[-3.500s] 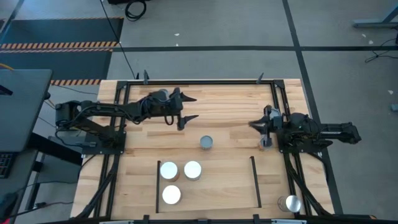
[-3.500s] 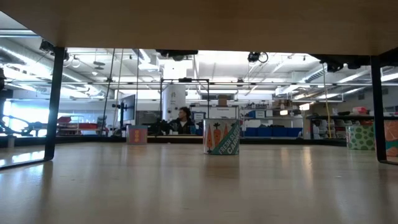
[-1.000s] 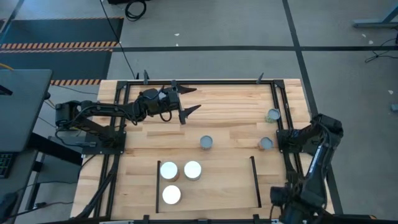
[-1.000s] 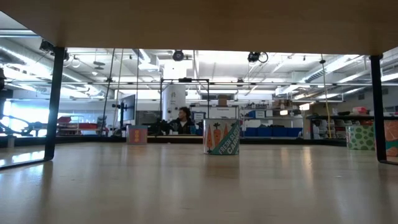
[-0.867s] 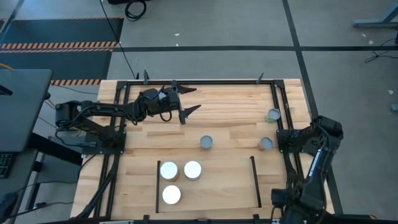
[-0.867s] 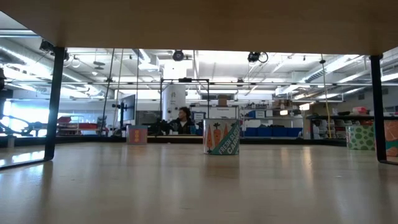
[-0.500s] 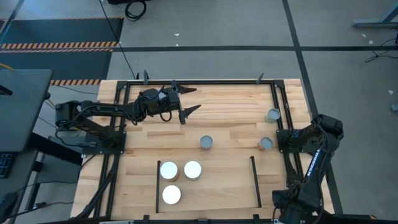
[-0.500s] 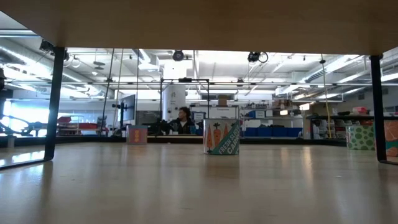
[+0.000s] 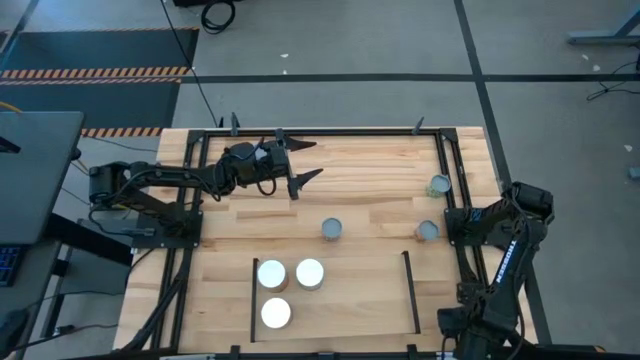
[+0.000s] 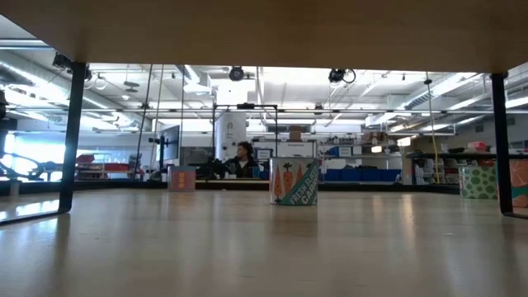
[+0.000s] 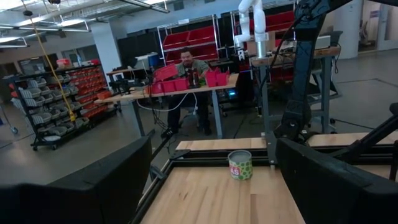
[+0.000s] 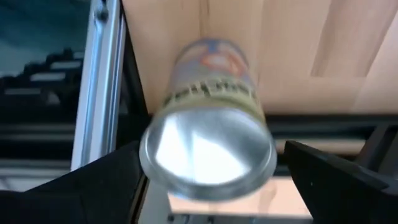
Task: Pick and place cans onto a shelf
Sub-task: Put the canned peaches on the shelf aligned with the other canned peaches
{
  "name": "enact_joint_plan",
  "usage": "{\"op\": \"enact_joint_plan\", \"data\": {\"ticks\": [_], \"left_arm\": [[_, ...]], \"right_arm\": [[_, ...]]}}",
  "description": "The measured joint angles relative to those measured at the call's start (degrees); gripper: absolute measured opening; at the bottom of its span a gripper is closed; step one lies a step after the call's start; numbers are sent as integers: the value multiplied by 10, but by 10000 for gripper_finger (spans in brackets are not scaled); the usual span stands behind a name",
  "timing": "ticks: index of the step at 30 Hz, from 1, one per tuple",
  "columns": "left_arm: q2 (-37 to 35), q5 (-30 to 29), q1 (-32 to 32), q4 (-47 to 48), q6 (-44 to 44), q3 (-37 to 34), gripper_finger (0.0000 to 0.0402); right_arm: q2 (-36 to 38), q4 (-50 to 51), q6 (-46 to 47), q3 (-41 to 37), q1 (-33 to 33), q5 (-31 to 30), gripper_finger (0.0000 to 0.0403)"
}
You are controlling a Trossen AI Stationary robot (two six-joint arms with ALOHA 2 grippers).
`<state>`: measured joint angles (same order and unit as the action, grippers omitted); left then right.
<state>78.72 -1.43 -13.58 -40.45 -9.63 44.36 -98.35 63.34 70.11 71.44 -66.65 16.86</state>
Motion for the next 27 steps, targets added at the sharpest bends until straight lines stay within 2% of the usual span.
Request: {"op": "enact_joint_plan", "data": {"ticks": [5, 14, 17, 24, 27], "left_arm": [[0, 0, 0, 0, 0, 0, 350], [0, 0, 0, 0, 0, 0, 350], [0, 0, 0, 0, 0, 0, 350], [0, 0, 0, 0, 0, 0, 350], [0, 0, 0, 0, 0, 0, 350]], "right_arm": [[0, -5, 14, 0, -1, -34, 391], [0, -8, 8, 0, -11, -44, 329], [1, -12, 8, -7, -12, -43, 333], [-1, -45, -3, -40, -12, -6, 373], [-2, -38, -6, -49, -12, 3, 372]]}}
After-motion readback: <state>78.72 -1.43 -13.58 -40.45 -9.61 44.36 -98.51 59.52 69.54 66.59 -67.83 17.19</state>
